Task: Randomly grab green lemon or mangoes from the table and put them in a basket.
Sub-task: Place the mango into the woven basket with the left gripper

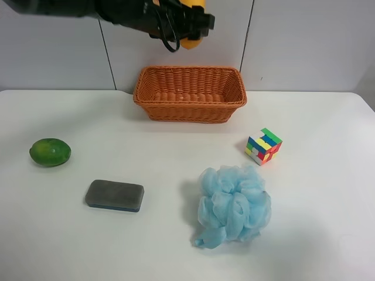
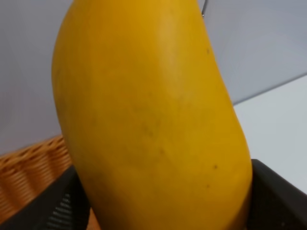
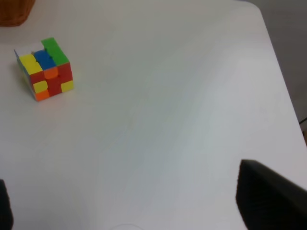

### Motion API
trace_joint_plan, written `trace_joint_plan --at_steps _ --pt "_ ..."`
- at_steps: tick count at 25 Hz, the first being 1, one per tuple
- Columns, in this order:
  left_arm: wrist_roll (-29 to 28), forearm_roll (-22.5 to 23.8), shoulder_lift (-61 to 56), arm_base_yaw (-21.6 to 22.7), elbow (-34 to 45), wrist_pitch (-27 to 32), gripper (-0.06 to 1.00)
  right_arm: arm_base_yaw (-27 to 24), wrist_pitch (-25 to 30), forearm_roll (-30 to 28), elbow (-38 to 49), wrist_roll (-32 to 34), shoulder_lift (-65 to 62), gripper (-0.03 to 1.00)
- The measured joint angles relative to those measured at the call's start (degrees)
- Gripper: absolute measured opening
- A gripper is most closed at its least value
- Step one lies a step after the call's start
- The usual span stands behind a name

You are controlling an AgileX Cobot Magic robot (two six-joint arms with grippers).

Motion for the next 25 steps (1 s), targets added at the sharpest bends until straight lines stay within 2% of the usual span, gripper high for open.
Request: trace_joint_plan --at_steps 2,5,10,23,24,25 --pt "1.27 0.0 4.21 0.0 0.0 -5.19 0.62 0.0 0.0 0.0 0.0 0.0 0.0 0.92" --pt "2.75 0.0 9.38 0.0 0.0 -9.31 0.62 0.0 0.0 0.0 0.0 0.0 0.0 0.92" --pt "3.77 0.0 13.91 0.0 0.0 -9.6 0.62 0.0 0.0 0.0 0.0 0.0 0.0 0.92" --pt "3.46 -1.05 14.0 0.07 0.0 -8.86 0.62 0.0 0.0 0.0 0.0 0.0 0.0 0.92" --pt "3.33 -1.13 14.0 0.07 0.0 -8.58 0.63 0.0 0.0 0.0 0.0 0.0 0.0 0.92" --pt "3.33 -1.13 14.0 0.07 0.0 -8.49 0.68 0.0 0.0 0.0 0.0 0.0 0.0 0.92"
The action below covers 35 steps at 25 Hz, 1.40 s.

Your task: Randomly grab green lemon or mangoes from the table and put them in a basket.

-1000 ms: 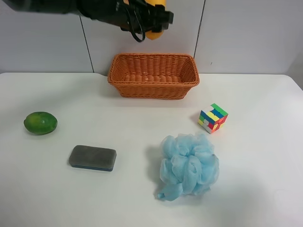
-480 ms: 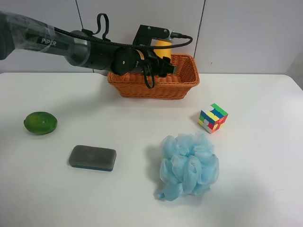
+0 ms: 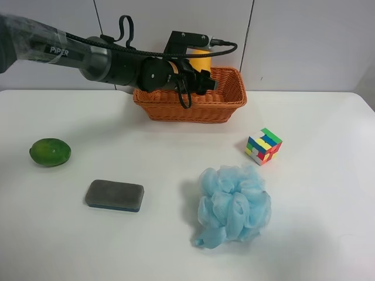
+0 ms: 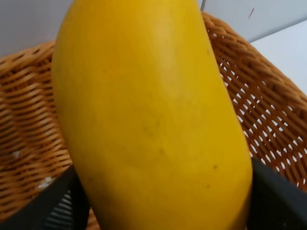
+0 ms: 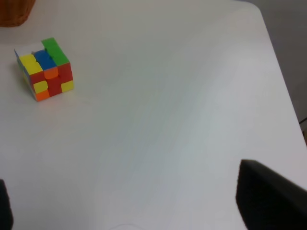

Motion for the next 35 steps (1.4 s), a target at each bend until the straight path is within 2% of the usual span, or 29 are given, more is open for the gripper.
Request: trace_joint_plan --at_steps 2,5,18,21,24,27,35 --pt "0.0 -0.04 -0.05 0.0 0.0 -0.13 0.87 0.0 0.0 0.0 0.0 0.0 0.0 0.92" --pt "0.0 -0.11 -0.05 0.0 0.0 -0.18 0.97 0.0 0.0 0.0 0.0 0.0 0.0 0.92" --pt "-0.2 -0.22 -0.28 0.0 0.0 -0.09 0.99 0.0 0.0 0.0 0.0 0.0 0.0 0.92" --pt "-0.26 -0.22 -1.72 0.0 0.0 2.43 0.99 0.0 0.0 0.0 0.0 0.0 0.0 0.92" --pt "-0.38 0.22 -5.27 0.4 0.0 8.61 0.99 0.0 0.0 0.0 0.0 0.0 0.0 0.92" --pt "-0.38 2.62 -10.5 1.54 0.0 18.07 0.99 0.0 0.0 0.0 0.0 0.0 0.0 0.92" --pt "-0.45 17.47 -28.98 7.31 0.0 45.62 0.99 0.0 0.0 0.0 0.0 0.0 0.0 0.92"
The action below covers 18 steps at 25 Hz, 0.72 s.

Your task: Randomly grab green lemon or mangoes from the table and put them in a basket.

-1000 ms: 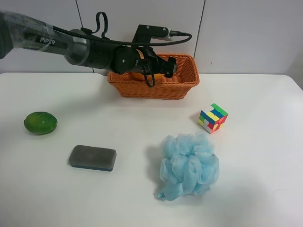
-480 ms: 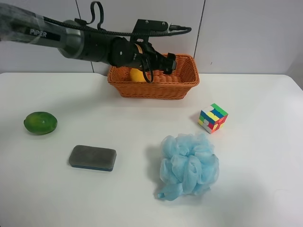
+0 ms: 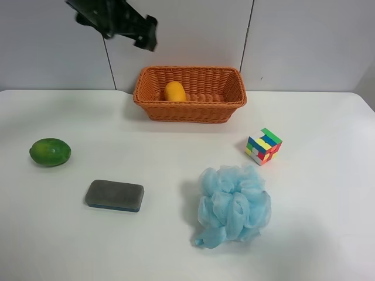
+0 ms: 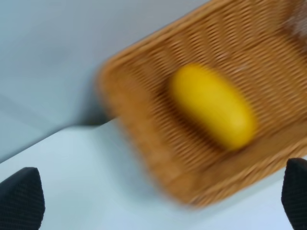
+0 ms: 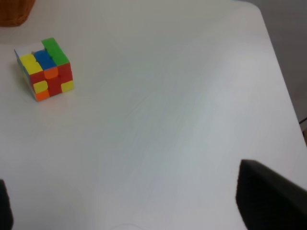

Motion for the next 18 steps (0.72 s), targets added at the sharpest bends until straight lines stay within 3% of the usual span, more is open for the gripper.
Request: trace_joint_plan --at_steps 3,6,12,18 --pt "0.05 4.02 -7.19 2.89 0.0 9.08 0.99 0.0 0.0 0.0 0.0 0.0 0.0 0.92" --pt "0.51 5.51 -14.38 6.12 0.27 14.1 0.99 0.0 0.0 0.0 0.0 0.0 0.0 0.92" --pt "0.93 6.19 -31.0 14.66 8.07 15.42 0.99 0.0 0.0 0.0 0.0 0.0 0.0 0.92" --pt "0.93 6.29 -49.89 24.45 21.34 16.59 0.99 0.0 0.0 0.0 0.0 0.0 0.0 0.92"
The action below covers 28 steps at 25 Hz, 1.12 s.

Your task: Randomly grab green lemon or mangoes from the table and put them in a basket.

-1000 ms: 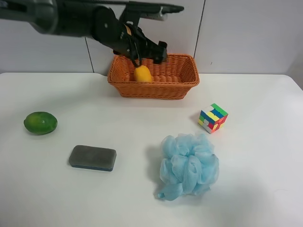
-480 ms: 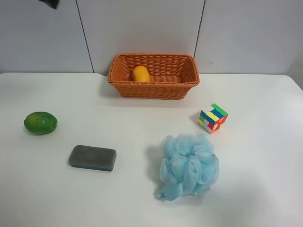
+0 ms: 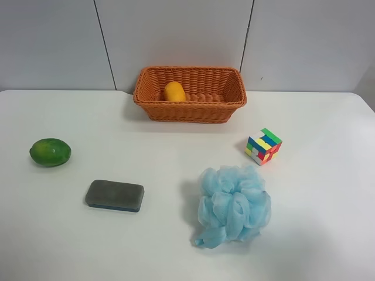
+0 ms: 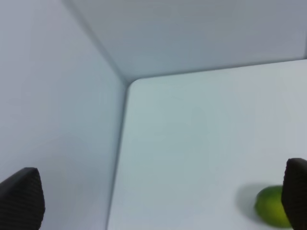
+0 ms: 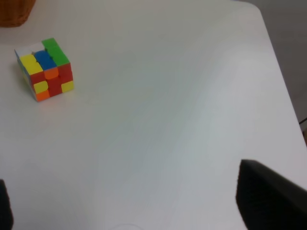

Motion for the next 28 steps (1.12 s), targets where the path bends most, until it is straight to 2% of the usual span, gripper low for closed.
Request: trace_joint_plan --at_steps 4,8,16,22,28 --pt "-0.06 -3.47 -12.52 2.78 8.35 0.72 0.99 0.0 0.0 0.0 0.0 0.0 0.0 0.92" --pt "-1.99 -8.63 -23.37 2.9 15.79 2.36 0.99 0.0 0.0 0.0 0.0 0.0 0.0 0.92" --pt "-4.54 -15.06 -38.65 2.9 29.52 2.95 0.99 0.0 0.0 0.0 0.0 0.0 0.0 0.92" --pt "-4.56 -17.55 -45.42 2.96 36.73 3.19 0.99 0.0 0.0 0.0 0.0 0.0 0.0 0.92" --pt "-4.6 -18.18 -48.33 2.96 39.0 6.2 0.99 0.0 0.0 0.0 0.0 0.0 0.0 0.92"
